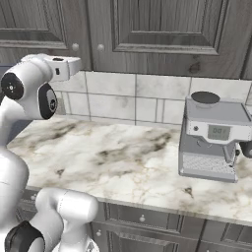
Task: Open the cabinet directly in front. Then move the beer and the mug to the dining counter with the candle on it.
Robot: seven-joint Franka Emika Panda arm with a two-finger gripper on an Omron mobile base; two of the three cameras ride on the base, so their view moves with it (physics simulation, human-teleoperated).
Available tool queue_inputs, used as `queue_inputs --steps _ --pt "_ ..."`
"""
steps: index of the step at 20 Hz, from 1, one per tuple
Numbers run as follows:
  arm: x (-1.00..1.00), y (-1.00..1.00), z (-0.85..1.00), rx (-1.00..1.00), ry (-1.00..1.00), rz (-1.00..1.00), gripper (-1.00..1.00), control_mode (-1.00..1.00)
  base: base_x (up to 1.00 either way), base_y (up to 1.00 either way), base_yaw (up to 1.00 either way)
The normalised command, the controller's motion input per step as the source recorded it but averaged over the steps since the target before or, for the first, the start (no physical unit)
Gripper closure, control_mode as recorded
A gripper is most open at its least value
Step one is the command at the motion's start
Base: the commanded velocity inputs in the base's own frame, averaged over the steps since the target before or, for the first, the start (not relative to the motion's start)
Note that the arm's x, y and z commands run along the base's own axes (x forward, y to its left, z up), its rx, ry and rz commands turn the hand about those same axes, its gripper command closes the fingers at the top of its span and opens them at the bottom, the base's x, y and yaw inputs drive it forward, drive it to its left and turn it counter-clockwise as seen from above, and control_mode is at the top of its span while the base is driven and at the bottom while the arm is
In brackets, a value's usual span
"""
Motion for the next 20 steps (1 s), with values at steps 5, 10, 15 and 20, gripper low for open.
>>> queue_inputs --steps 5,10,15,20 --pt "0.37 0.00 0.03 0.00 -0.03 0.00 -1.00 -1.00 0.00 0.00 0.00" --pt "0.55 0.00 0.00 0.00 0.00 0.00 -1.00 -1.00 0.00 0.00 0.00" --pt "0.63 0.00 0.02 0.01 0.00 0.00 -1.00 -1.00 0.00 0.00 0.00" --pt "0.76 0.00 0.00 0.00 0.00 0.00 -1.00 -1.00 0.00 0.00 0.00"
